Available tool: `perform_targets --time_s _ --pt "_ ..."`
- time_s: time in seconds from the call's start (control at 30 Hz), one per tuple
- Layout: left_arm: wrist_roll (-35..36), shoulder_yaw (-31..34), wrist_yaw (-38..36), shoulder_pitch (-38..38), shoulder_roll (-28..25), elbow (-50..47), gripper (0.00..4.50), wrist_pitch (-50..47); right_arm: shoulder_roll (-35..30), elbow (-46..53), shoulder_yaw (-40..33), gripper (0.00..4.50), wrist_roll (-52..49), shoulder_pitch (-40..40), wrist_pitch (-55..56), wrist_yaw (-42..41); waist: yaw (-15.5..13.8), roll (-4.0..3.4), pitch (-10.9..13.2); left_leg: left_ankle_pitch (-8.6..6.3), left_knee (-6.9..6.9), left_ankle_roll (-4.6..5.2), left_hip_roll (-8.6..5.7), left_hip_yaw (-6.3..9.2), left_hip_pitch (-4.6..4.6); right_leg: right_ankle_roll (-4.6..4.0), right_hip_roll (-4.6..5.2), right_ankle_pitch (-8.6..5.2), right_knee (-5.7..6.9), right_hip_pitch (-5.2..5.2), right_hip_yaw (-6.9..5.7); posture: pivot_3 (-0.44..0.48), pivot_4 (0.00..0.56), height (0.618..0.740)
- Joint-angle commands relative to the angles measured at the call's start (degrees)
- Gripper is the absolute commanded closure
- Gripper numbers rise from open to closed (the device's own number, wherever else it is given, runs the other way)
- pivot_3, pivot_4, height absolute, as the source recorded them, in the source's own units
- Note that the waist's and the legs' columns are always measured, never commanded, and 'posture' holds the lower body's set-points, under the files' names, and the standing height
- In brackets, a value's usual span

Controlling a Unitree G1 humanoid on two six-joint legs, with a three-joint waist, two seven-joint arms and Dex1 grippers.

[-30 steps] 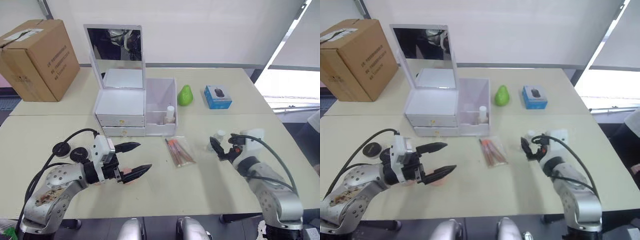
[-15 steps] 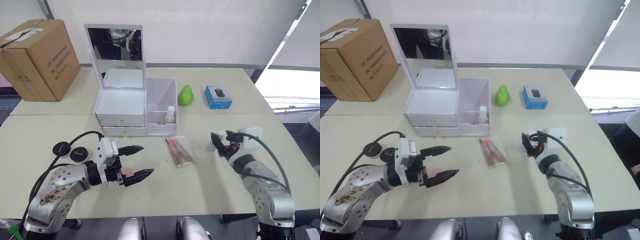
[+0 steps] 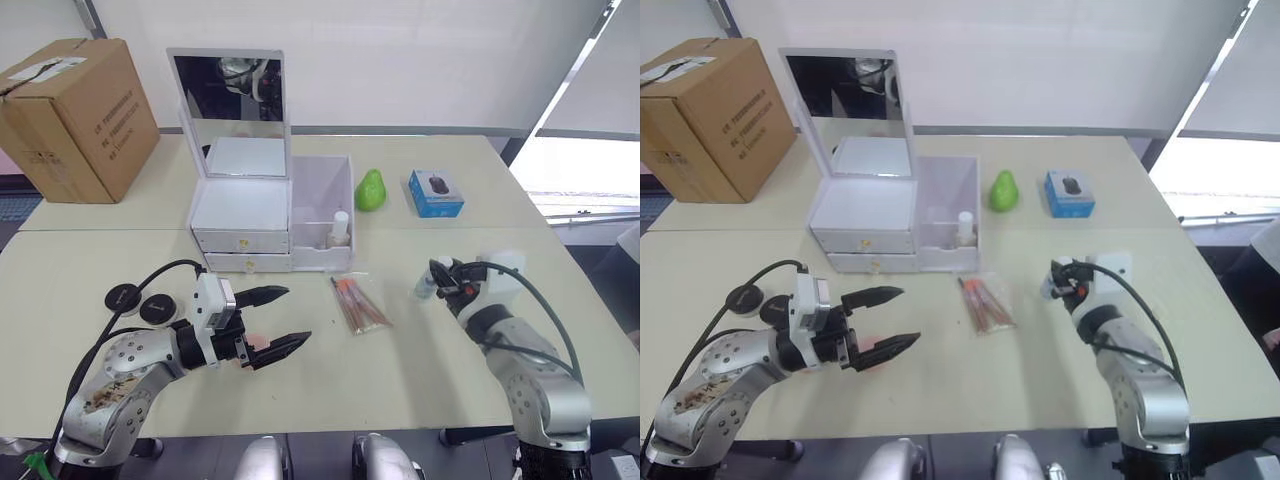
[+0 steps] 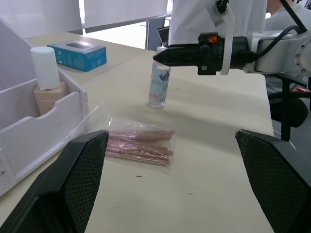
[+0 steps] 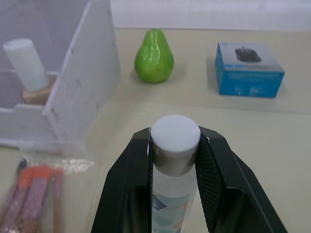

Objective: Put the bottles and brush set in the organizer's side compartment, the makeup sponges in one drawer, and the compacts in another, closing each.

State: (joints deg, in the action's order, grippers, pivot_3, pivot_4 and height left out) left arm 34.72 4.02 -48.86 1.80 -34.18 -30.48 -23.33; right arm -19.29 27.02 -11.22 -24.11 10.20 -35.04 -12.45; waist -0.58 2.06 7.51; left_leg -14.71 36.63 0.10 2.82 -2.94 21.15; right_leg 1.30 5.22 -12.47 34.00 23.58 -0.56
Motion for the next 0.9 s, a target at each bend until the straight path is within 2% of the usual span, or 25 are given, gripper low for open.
perform_targets --time_s 0.03,0.2,0.43,0.6,0.9 --pt "-1.23 0.51 3.06 -0.61 1.86 -0.98 0.0 2.1 -1.54 4.65 -2.13 3.61 -7.76 9.52 -5.06 -1.28 0.01 -0.03 0.01 0.0 0.0 0.0 0.01 0.02 -0.01 0.0 -0.03 0.0 0.02 -0.01 0.0 0.0 0.15 0.74" --pt "-3.92 -0.3 8.56 -0.99 5.99 -1.88 0.0 3.74 -1.12 2.48 1.77 3.61 -11.81 22.71 -11.2 -1.22 0.03 0.01 -0.01 0.0 0.0 0.01 0.01 0.2 -0.06 -0.03 -0.14 0.01 -0.01 -0.13 -0.02 0.0 0.15 0.74" --pt "-9.89 -1.18 17.0 -1.08 11.87 -3.38 0.0 7.58 3.28 -12.06 14.32 3.61 -4.2 36.04 -8.08 -3.78 0.07 0.02 -0.02 0.01 0.07 0.02 -0.01 0.27 -0.03 -0.08 -0.12 0.04 -0.01 -0.21 -0.07 0.0 0.15 0.74" --pt "-12.16 -2.25 20.74 0.27 13.74 -6.22 0.0 7.64 6.06 -19.95 20.26 3.61 1.44 39.75 -4.92 -6.11 0.12 0.02 -0.02 0.03 0.15 0.05 -0.01 0.3 -0.01 -0.42 -0.13 0.25 0.0 -0.24 -0.11 0.0 0.15 0.74" --pt "-11.52 -0.23 24.01 1.36 11.83 -11.43 0.0 3.68 9.99 -29.0 24.31 3.61 8.51 39.52 1.21 -8.37 0.49 0.02 -0.02 0.03 0.17 0.05 0.01 0.34 -0.02 -0.27 -0.15 0.18 0.02 -0.23 -0.13 0.0 0.15 0.74"
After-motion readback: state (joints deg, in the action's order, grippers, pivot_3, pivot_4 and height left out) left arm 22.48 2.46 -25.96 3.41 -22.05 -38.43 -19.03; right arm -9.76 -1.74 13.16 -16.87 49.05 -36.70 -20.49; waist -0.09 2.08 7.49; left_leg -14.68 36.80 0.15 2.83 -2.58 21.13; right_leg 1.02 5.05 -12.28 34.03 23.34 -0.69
